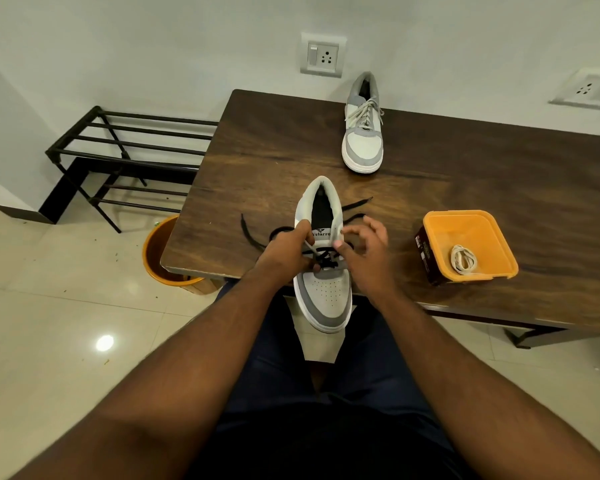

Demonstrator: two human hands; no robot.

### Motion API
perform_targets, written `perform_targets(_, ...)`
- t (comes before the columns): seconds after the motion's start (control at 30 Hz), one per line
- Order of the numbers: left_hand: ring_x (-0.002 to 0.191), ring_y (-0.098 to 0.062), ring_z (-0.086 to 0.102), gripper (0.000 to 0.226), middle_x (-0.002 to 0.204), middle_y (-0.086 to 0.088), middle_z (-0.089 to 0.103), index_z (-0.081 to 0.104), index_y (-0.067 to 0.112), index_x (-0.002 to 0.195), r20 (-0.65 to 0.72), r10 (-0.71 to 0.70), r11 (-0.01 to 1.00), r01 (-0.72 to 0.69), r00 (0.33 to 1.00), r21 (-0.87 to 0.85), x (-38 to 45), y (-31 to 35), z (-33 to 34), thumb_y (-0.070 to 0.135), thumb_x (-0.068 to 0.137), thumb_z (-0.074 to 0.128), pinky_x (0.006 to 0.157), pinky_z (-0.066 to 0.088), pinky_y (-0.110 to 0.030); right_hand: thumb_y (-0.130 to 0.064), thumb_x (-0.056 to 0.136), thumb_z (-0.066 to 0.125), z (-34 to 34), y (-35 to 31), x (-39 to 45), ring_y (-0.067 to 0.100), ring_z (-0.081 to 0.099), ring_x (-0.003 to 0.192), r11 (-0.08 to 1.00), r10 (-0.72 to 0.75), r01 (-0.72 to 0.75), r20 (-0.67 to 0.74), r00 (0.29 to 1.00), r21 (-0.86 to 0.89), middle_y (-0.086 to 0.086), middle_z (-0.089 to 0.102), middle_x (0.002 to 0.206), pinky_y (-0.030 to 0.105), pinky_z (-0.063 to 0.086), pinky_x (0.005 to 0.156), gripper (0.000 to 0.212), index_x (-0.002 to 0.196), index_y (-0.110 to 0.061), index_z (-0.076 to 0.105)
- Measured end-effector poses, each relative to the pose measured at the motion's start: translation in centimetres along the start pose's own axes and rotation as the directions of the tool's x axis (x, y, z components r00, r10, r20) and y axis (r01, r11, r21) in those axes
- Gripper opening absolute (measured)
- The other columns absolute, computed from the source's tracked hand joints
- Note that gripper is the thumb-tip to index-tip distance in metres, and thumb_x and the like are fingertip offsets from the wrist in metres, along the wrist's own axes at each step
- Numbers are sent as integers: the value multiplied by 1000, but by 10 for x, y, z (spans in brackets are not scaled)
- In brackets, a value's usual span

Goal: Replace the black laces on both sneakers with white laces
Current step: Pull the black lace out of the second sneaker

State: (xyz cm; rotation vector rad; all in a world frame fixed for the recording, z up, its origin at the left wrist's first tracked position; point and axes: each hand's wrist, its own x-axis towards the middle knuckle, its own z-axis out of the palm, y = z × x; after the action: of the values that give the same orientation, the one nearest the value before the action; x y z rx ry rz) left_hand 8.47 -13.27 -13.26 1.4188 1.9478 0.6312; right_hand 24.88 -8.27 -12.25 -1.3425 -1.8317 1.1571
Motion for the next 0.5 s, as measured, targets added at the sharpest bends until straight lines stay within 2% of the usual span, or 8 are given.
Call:
perform_targets(0.07,92,-20,59,44,104,-4,58,43,18,100,2,1,1000,-1,1000,7,0,2,0,14,77,80,74,46,-30,-30,89,66,2,-7,5,22,27,137,919,-152,188,128,980,-346,-3,24,155,38,35,105,27,117,-30,66)
perform_targets(0.13,92,-19,58,44,105,-5,58,44,16,103,6,5,1000,-5,1000,15,0,3,-1,15,77,80,74,44,-29,-32,93,58,7,-17,10,29,20,140,727,-173,305,265,948,-615,-1,20,158,49,29,107,25,116,-31,67)
perform_targets(0.2,92,-19,58,45,106,-5,58,45,15,106,9,2,1000,-2,1000,22,-1,3,-1,17,77,79,74,45,-28,-32,95,53,13,-23,13,31,16,142,642,-129,322,315,940,-696,0,18,160,51,24,110,22,109,-28,69)
perform_targets(0.27,92,-20,58,45,106,-6,58,45,15,107,11,-5,1000,4,1000,23,0,3,-1,17,78,80,74,45,-29,-31,96,51,15,-21,14,31,15,143,654,-109,303,310,944,-693,-1,17,160,52,22,110,21,104,-25,69)
perform_targets(0.33,90,-21,58,45,106,-8,59,46,16,106,11,-17,1000,17,1000,19,0,2,-2,16,76,80,73,45,-29,-29,96,54,10,-14,16,30,18,143,801,-96,195,200,975,-567,-2,20,159,52,24,110,17,98,-23,69)
perform_targets(0.4,90,-22,59,45,105,-8,60,45,18,103,19,-20,1000,20,1000,6,1,1,-3,15,75,81,74,47,-32,-24,96,56,-1,-11,12,24,27,138,974,-21,13,-35,999,-227,-2,26,156,48,30,111,13,89,-21,66)
perform_targets(0.47,91,-22,59,45,103,-6,59,45,19,101,23,-17,1000,17,1000,-1,0,0,-2,16,75,81,76,50,-34,-19,95,57,-11,-10,6,13,35,129,984,129,-94,-240,962,149,-2,30,152,46,33,112,10,89,-21,64)
perform_targets(0.5,90,-22,59,44,103,-5,58,44,19,101,24,-19,1000,19,1000,4,0,0,-2,16,75,81,77,51,-35,-17,94,58,-15,-10,4,11,35,127,972,163,-103,-285,945,212,-1,30,151,45,34,112,8,92,-21,64)
